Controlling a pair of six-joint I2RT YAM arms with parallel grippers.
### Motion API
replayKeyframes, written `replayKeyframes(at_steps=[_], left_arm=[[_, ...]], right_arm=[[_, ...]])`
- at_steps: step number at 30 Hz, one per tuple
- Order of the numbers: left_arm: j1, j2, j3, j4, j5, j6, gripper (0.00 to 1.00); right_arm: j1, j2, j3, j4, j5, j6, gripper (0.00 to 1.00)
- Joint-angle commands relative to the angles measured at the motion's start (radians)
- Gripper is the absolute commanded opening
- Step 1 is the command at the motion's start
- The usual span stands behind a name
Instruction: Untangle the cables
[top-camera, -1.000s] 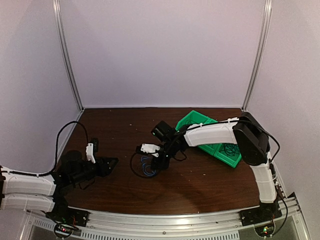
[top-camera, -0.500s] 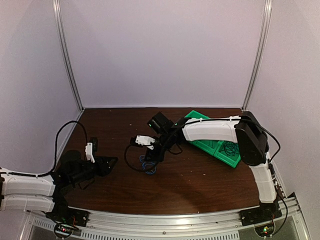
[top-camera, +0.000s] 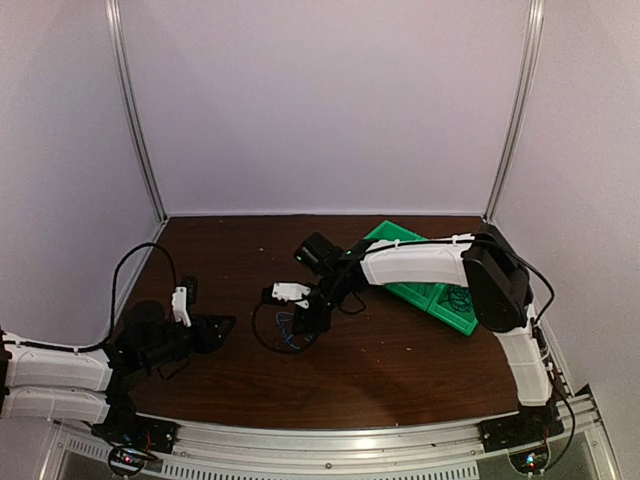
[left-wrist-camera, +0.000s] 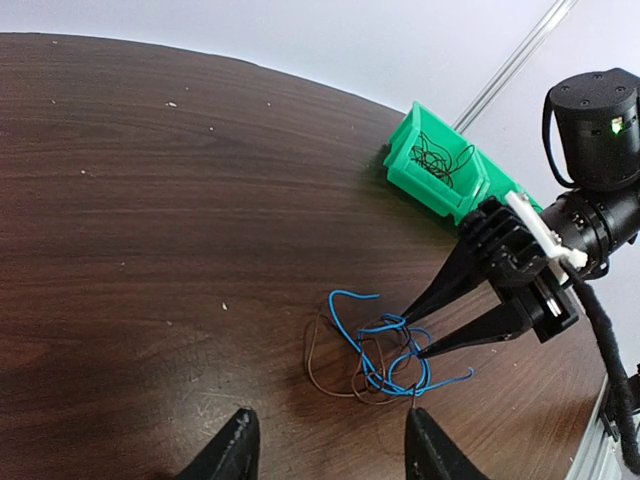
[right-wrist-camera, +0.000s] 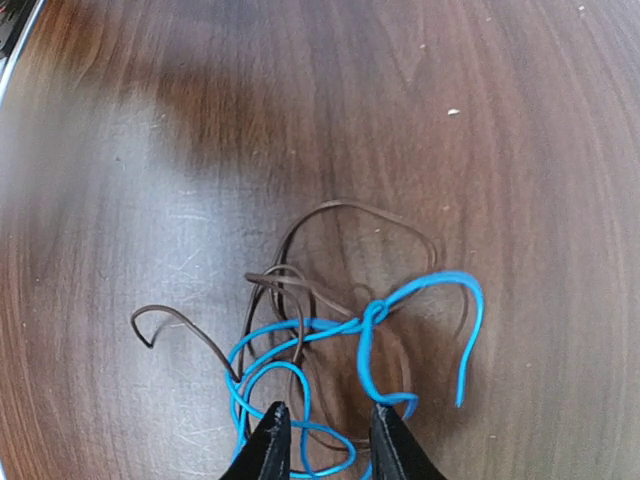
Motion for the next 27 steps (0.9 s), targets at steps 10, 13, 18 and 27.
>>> replayKeyframes(at_steps=[10, 13, 18, 27], left_arm=[[-0.004, 0.008, 0.01, 0.067, -0.006, -0.01, 0.5], [-0.004, 0.018, 0.009, 0.074, -0.003, -0.014, 0.5], [-0.004, 0.018, 0.008, 0.076, -0.002, -0.016, 0.5], [-0.004, 0.002, 0.002, 0.067, -0.002, -0.023, 0.5]], right_arm=[[0.008, 0.024, 0.03, -0.075, -0.115, -0.059, 0.36], [0.008, 0.031, 0.036, -0.069, -0.118, -0.047, 0.3], [0.007, 0.032, 0.044, -0.032, -0.112, -0.009, 0.3], [0.008, 0.106, 0.132, -0.066, -0.108, 0.009, 0.2]])
